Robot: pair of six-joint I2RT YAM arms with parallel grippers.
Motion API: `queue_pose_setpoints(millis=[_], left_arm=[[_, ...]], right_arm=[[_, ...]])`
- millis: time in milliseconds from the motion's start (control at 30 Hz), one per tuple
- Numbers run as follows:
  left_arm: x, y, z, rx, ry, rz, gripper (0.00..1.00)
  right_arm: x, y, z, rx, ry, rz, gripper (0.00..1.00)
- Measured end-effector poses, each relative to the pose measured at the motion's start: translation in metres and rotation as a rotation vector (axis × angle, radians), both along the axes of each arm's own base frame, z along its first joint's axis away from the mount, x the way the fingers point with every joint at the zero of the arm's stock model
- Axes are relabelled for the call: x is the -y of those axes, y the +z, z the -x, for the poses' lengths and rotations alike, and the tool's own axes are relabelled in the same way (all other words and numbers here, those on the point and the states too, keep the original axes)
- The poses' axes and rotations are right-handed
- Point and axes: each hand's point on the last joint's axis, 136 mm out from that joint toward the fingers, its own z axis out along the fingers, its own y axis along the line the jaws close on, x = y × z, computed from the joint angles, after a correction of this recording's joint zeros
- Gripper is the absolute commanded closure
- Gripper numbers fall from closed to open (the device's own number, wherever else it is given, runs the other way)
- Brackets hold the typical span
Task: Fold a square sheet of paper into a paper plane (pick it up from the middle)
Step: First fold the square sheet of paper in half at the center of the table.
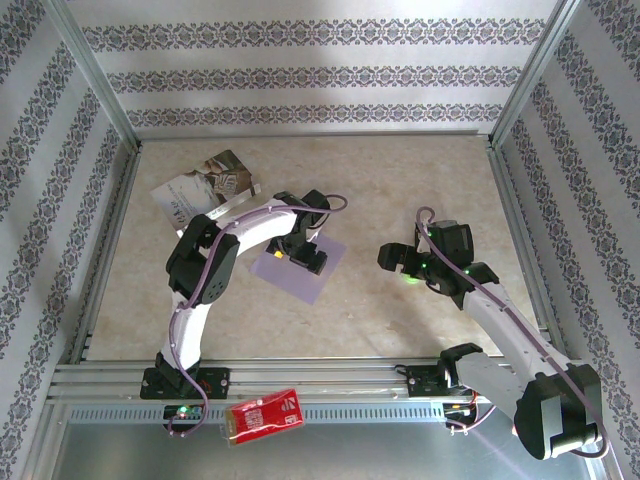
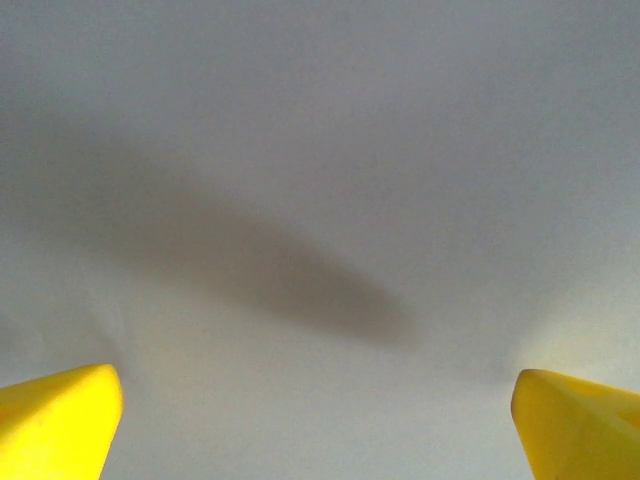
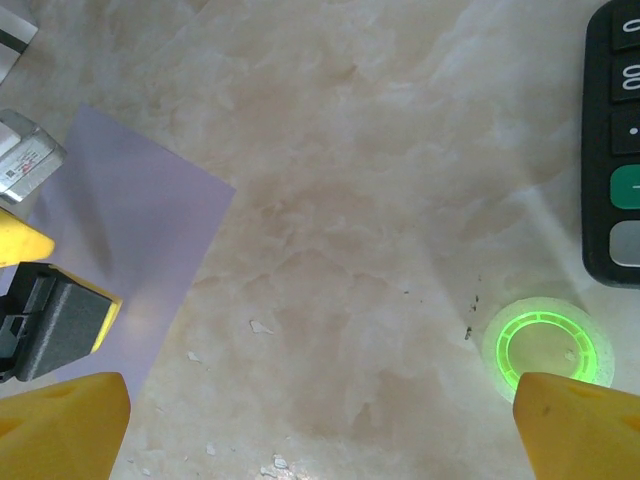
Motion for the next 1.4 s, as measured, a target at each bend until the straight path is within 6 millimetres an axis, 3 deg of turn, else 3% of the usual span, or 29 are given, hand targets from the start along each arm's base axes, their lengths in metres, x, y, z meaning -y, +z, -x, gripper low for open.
queue_pose_setpoints(millis=[500,667,867,1067,1200,1400], left_arm=[[0.0,-0.005,0.0,-0.009,0.007,-0.007,0.1],[0.0,-0.005,0.001,-0.01,0.011,-0.005,0.18],[0.003,-0.003,0.001,-0.012,0.034,0.013,0.4],[0.022,0.004,0.007,-0.012,0.069,0.158,0.66],[0.053,0.033,0.019,-0.01,0.097,0.409,0.71],[0.098,0.113,0.037,0.016,0.167,0.956,0.73]], right_arm=[[0.0,0.0,0.001,0.002,0.0,0.0,0.02],[0.0,0.0,0.001,0.002,0.0,0.0,0.02],[0.0,0.0,0.001,0.002,0.0,0.0,0.02],[0.0,0.0,0.001,0.0,0.001,0.0,0.02],[0.003,0.005,-0.002,-0.009,-0.001,0.012,0.02],[0.01,0.041,-0.013,0.051,0.004,0.025,0.02]])
